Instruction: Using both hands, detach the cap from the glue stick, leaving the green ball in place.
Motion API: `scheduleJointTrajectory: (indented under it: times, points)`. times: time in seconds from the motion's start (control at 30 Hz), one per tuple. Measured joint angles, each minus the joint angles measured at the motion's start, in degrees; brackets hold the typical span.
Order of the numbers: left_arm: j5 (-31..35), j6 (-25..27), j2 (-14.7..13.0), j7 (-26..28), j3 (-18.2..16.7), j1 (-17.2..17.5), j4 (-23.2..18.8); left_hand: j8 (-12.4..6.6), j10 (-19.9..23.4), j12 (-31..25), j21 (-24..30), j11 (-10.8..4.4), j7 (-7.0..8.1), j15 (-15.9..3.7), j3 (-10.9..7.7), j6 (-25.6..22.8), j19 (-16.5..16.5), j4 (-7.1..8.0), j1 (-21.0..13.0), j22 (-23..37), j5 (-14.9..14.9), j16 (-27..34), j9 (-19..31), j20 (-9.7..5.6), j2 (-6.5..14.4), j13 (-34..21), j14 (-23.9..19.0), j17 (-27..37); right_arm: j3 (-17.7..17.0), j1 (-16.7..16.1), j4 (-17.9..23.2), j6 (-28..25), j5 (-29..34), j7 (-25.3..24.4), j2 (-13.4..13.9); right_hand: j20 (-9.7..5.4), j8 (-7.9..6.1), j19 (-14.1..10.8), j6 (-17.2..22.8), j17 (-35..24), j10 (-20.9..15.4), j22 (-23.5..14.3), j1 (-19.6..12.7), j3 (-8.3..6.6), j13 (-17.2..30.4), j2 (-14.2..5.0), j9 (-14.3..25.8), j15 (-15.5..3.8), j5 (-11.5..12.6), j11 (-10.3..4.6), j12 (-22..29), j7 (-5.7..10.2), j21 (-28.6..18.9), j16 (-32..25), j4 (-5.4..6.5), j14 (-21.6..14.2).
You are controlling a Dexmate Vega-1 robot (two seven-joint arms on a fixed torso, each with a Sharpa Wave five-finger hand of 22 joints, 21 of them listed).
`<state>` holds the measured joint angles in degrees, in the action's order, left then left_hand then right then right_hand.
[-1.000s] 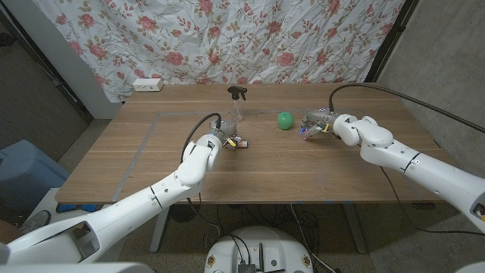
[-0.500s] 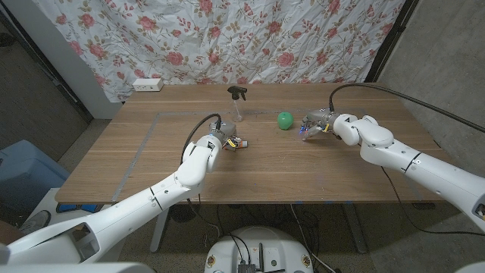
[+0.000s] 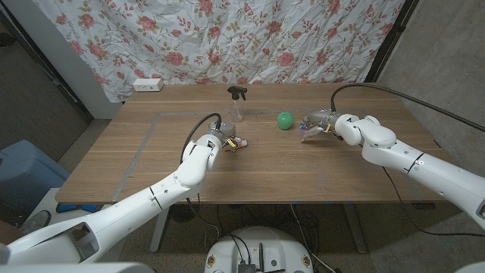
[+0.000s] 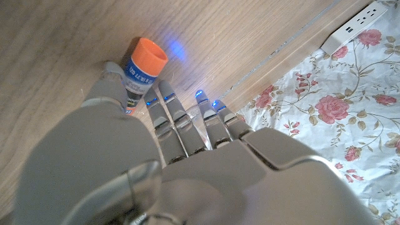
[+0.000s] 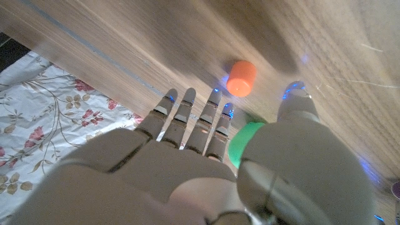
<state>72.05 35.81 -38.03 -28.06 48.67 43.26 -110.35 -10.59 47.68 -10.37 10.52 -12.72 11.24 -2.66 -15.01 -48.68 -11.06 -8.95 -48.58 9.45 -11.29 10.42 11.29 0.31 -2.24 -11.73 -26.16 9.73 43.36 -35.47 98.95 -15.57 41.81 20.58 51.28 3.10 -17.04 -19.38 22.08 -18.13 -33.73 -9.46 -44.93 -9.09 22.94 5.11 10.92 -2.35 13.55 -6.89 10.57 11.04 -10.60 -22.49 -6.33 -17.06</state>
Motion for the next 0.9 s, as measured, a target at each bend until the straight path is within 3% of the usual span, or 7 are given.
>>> scheduleJointTrajectory:
  times: [0.63,0.9]
  points:
    - [2.48,-0.87,-0.22,-2.92,-0.72,0.51,-1.02,0.00,-10.96,0.44,0.00,0.21,-1.14,0.18,1.44,6.88,2.42,0.49,3.09,0.00,0.87,-0.28,-0.11,0.44,-2.73,0.28,4.68,0.00,-0.26,-0.60,0.82,-1.25,-0.64,0.23,0.26,0.38,1.20,0.38,-1.40,0.06,1.14,0.00,1.70,0.47,-0.59,-0.35,0.00,0.00,0.25,0.37,0.00,-0.34,0.00,0.44,0.48,0.39]
    - [3.32,-0.41,-0.03,-5.84,-1.67,1.09,-2.30,0.22,-16.86,0.44,0.00,0.35,-1.43,0.31,1.58,12.34,4.41,0.63,5.31,0.00,0.94,-0.27,-0.38,1.74,-2.14,0.28,8.28,0.00,-0.27,-0.62,0.91,-1.51,-1.05,0.45,0.27,0.70,2.23,0.69,-3.19,0.05,2.64,0.00,2.80,0.79,-0.90,-0.08,0.00,0.00,0.32,0.85,0.00,-0.59,0.00,1.09,0.80,1.21]
